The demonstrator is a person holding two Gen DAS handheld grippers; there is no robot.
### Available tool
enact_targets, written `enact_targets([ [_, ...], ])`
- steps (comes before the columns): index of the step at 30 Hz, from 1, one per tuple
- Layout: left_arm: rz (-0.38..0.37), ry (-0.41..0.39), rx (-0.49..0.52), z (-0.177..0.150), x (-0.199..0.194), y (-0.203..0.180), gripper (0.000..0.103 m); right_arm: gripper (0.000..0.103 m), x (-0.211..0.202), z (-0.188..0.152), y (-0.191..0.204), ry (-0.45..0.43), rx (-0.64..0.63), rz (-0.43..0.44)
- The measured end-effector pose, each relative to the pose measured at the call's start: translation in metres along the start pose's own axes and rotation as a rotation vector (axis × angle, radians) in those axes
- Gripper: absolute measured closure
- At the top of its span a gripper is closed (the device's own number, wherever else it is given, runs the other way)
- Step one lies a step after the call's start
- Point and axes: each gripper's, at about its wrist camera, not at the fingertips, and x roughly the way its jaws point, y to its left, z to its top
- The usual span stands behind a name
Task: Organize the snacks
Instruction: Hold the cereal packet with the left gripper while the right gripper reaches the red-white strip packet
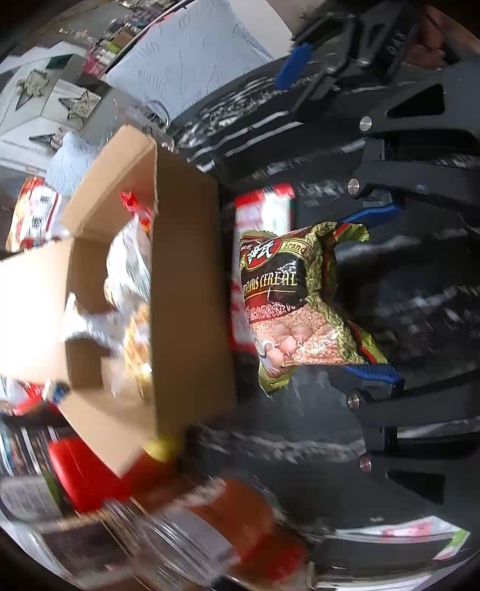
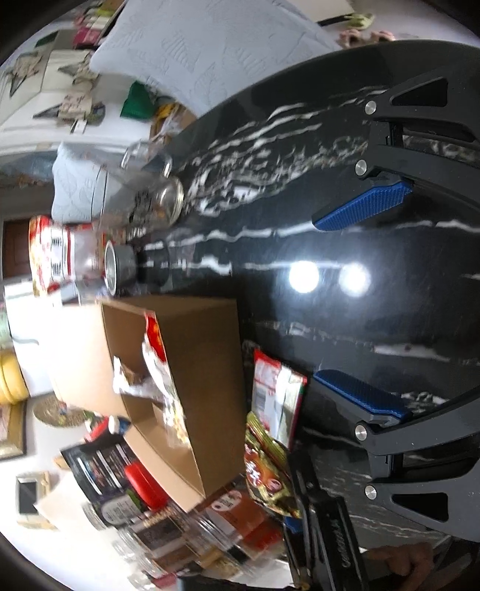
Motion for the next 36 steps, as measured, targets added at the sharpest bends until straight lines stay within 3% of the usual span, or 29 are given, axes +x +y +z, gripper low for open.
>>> enact_targets([
  [7,0.023,0.018,-0.043,-0.016,-0.010,0.033,0.045,0.025,0.024,0.018,0.030,0.048,-0.133,0.150],
  [11,0.076,0.018,-0.041,-0.022,-0.007,0.044,0.045,0.025,0.042,0.030,0.049,0.079,-0.235,0.208],
  [17,0.060,0.043,-0.067,-0.028,0.004,0.056,0.045,0.022,0.070,0.045,0.064,0.136,-0.340,0.279],
  [26,0.066,0.037,-0.033,-0.033,0.008,0.053,0.044,0.022,0.090,0.059,0.089,0.134,-0.513,0.332],
  [32,0.081,0.031,-0.019,-0.030,0.010,0.053,0.043,0.022,0.110,0.056,0.095,0.218,-0.554,0.386],
  [36,0.104,0.035,0.007,-0.032,0.011,0.048,0.037,0.022,0.110,0.050,0.098,0.209,-0.573,0.326],
])
